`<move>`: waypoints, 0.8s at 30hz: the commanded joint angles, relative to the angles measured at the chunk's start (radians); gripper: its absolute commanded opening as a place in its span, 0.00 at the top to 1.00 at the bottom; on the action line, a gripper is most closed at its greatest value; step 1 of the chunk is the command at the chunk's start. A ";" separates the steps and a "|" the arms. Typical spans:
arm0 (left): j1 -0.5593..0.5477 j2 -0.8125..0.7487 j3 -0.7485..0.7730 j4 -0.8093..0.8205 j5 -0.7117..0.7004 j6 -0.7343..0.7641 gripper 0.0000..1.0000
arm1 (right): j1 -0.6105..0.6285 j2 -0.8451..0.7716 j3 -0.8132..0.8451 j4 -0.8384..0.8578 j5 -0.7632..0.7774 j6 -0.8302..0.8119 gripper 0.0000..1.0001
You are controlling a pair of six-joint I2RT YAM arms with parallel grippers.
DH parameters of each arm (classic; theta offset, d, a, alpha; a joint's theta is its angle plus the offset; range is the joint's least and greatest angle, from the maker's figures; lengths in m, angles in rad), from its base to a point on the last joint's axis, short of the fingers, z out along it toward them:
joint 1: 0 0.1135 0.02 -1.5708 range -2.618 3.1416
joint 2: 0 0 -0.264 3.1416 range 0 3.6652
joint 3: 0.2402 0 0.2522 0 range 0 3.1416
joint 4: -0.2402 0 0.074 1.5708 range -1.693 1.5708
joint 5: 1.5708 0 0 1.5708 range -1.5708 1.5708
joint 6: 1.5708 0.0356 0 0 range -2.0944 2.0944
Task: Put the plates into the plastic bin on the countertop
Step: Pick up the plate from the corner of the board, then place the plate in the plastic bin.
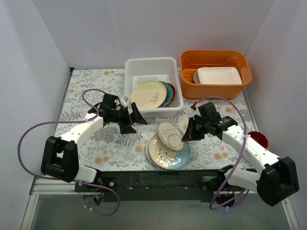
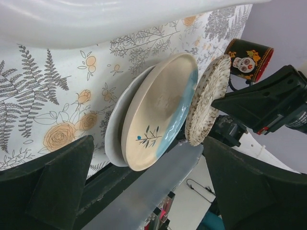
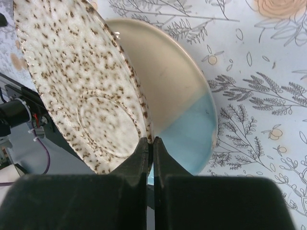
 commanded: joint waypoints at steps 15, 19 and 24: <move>0.056 -0.074 -0.083 0.076 0.140 -0.011 0.02 | 0.007 0.095 0.239 0.019 -0.056 -0.033 0.99; 0.055 -0.072 -0.080 0.073 0.149 -0.016 0.02 | 0.007 0.144 0.291 0.032 -0.067 -0.039 0.99; 0.055 -0.100 -0.086 0.064 0.143 -0.023 0.02 | 0.007 0.221 0.371 0.051 -0.071 -0.053 0.99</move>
